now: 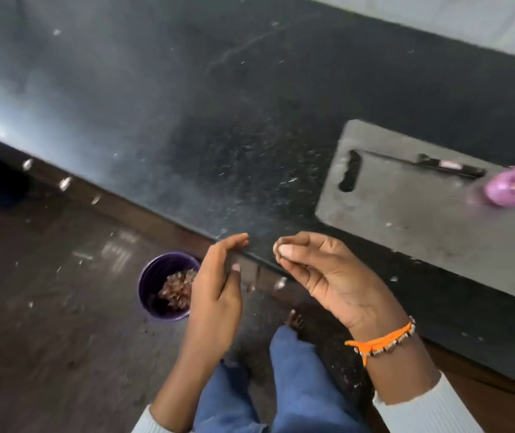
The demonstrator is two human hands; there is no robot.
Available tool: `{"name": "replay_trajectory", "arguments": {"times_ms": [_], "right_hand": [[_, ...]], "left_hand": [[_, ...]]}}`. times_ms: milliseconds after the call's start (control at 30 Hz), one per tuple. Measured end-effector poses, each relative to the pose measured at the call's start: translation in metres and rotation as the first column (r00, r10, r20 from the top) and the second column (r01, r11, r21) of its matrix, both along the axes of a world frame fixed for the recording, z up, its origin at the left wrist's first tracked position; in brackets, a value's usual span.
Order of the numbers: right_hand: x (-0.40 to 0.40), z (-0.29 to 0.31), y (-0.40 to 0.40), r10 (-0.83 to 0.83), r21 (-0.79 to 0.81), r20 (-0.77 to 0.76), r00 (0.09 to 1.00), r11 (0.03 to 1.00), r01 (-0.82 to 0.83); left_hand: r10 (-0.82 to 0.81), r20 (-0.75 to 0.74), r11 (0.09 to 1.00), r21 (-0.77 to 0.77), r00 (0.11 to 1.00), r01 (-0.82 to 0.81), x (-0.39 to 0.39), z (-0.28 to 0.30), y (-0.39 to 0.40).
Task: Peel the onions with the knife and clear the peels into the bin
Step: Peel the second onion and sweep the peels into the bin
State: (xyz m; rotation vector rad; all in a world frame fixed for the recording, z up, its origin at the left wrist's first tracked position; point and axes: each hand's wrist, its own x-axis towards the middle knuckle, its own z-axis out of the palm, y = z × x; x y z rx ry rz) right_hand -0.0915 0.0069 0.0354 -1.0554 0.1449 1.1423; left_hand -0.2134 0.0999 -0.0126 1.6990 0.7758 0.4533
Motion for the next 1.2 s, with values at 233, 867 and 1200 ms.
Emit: {"name": "replay_trajectory", "arguments": {"times_ms": [233, 867, 1200], "right_hand": [[-0.101, -0.099, 0.102, 0.309, -0.117, -0.047, 0.950, 0.943, -0.312], [-0.182, -0.556, 0.265, 0.710, -0.778, 0.495, 0.500, 0.619, -0.108], [-0.172, -0.511, 0.269, 0.746, -0.806, 0.477, 0.464, 0.582, -0.107]], "left_hand": [[0.291, -0.182, 0.933, -0.161, 0.939, -0.320, -0.109, -0.085, 0.060], [0.397, -0.519, 0.704, -0.358, 0.757, -0.614, -0.218, -0.433, 0.190], [0.370, -0.536, 0.677, -0.404, 0.759, -0.615, -0.211, -0.404, 0.190]]}}
